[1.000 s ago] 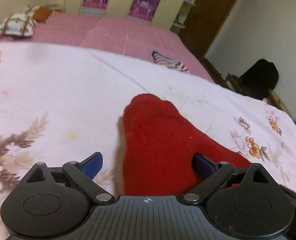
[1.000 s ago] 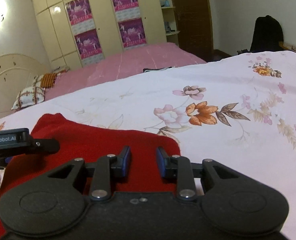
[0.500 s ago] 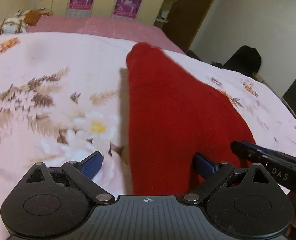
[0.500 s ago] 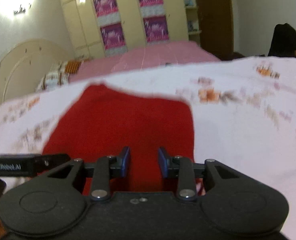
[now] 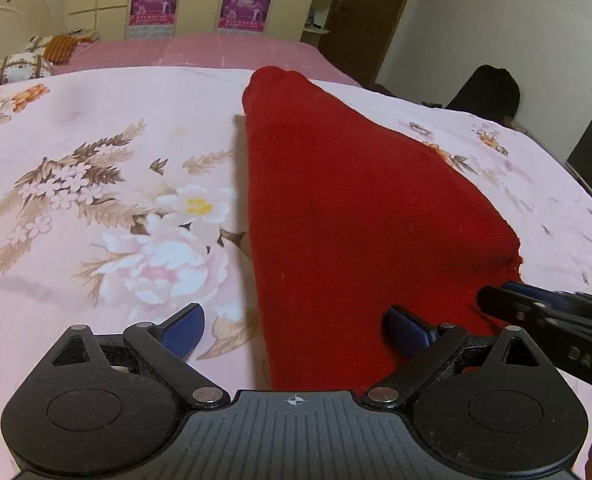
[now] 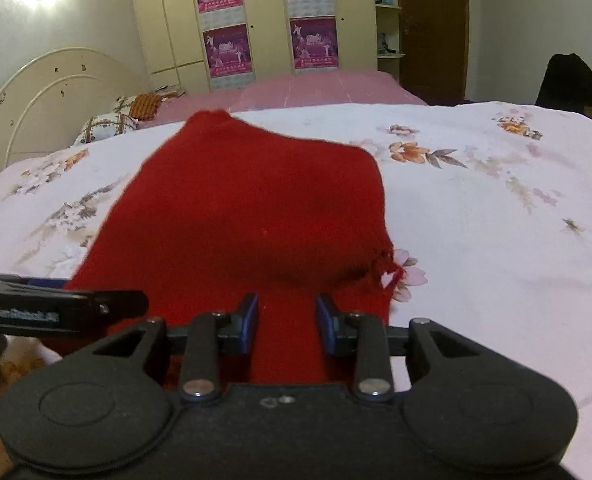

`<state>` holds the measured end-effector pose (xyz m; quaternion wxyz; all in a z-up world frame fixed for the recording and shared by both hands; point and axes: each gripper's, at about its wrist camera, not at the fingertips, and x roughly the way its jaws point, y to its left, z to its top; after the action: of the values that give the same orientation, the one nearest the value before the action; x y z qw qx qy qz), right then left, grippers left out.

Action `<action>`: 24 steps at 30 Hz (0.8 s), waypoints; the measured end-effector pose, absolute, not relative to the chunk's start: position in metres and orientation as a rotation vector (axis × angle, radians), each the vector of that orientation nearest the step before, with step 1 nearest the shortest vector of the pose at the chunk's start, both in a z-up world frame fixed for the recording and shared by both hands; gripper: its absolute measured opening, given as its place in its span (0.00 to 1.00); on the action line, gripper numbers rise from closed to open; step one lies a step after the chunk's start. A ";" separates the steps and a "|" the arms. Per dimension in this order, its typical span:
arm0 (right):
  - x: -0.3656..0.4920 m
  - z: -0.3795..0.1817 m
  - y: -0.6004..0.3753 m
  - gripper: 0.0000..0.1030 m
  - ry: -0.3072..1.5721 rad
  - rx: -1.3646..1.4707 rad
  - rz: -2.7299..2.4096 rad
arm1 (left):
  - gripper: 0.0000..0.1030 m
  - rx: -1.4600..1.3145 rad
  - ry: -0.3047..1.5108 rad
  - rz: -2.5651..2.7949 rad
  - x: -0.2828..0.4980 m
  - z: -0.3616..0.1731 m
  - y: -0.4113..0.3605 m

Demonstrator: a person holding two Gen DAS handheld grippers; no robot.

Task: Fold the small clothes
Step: 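Lay the sweater end down with the right tool and open both tools, then grasp the red sweater strip end with the right tool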

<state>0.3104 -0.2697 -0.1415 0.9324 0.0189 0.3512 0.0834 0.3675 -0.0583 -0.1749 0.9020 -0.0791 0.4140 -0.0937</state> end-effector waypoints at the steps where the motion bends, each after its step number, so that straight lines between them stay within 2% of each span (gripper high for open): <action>1: 0.307 -0.141 -0.270 0.34 0.715 0.028 0.165 | 0.94 -0.161 0.857 -0.191 0.366 -0.175 -0.058; 4: 0.300 -0.153 -0.271 0.36 0.741 0.003 0.164 | 0.94 -0.146 0.857 -0.186 0.363 -0.176 -0.060; 12: 0.289 -0.142 -0.276 0.36 0.766 0.029 0.159 | 0.94 -0.151 0.877 -0.181 0.365 -0.169 -0.060; 24: 0.317 -0.114 -0.291 0.36 0.668 0.118 0.131 | 0.94 -0.144 0.796 -0.206 0.382 -0.137 -0.069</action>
<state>0.3166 -0.2910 -0.1140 0.9409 0.0580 0.3274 0.0641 0.3818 -0.0692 -0.1365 0.9142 -0.0699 0.3864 -0.1000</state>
